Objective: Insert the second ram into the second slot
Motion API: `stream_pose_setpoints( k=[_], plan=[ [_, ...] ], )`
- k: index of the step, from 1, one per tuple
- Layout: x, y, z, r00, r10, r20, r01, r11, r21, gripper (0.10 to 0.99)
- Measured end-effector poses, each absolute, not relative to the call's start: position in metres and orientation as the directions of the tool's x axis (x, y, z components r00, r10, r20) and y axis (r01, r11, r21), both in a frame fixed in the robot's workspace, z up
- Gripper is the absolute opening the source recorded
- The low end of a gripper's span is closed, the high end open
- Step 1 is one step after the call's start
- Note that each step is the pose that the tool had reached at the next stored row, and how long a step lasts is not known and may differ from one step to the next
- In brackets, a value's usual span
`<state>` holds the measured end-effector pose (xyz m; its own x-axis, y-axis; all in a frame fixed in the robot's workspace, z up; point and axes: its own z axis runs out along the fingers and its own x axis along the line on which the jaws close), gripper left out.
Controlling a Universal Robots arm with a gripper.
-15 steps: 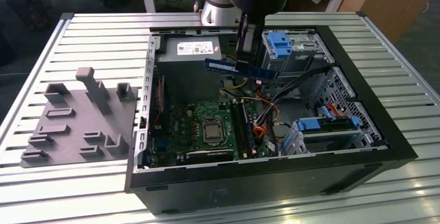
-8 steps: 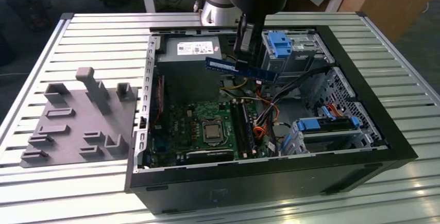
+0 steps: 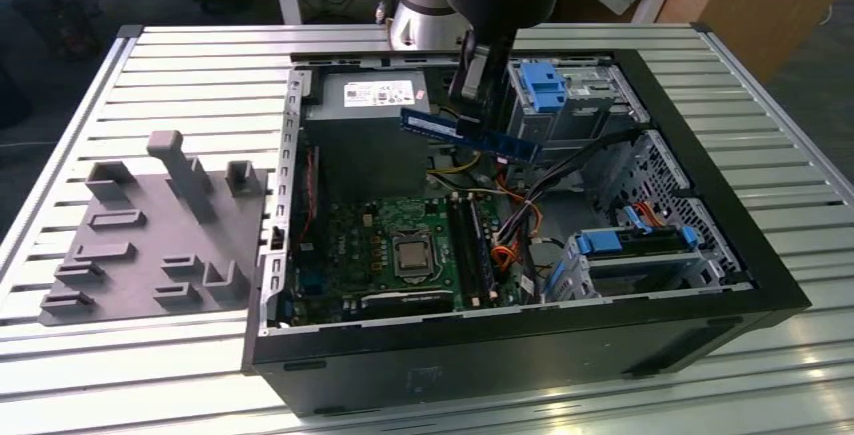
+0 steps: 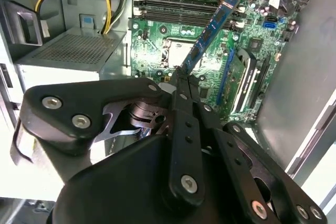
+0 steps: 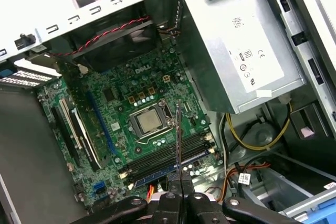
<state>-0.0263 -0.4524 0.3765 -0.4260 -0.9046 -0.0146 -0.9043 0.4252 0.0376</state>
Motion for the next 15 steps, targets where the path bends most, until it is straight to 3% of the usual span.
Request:
stream_pose_setpoints(
  k=[15],
  plan=[
    [-0.0263, -0.4524, 0.3764, -0.529, -0.848, -0.015, -0.848, 0.528, 0.038, 0.118]
  ],
)
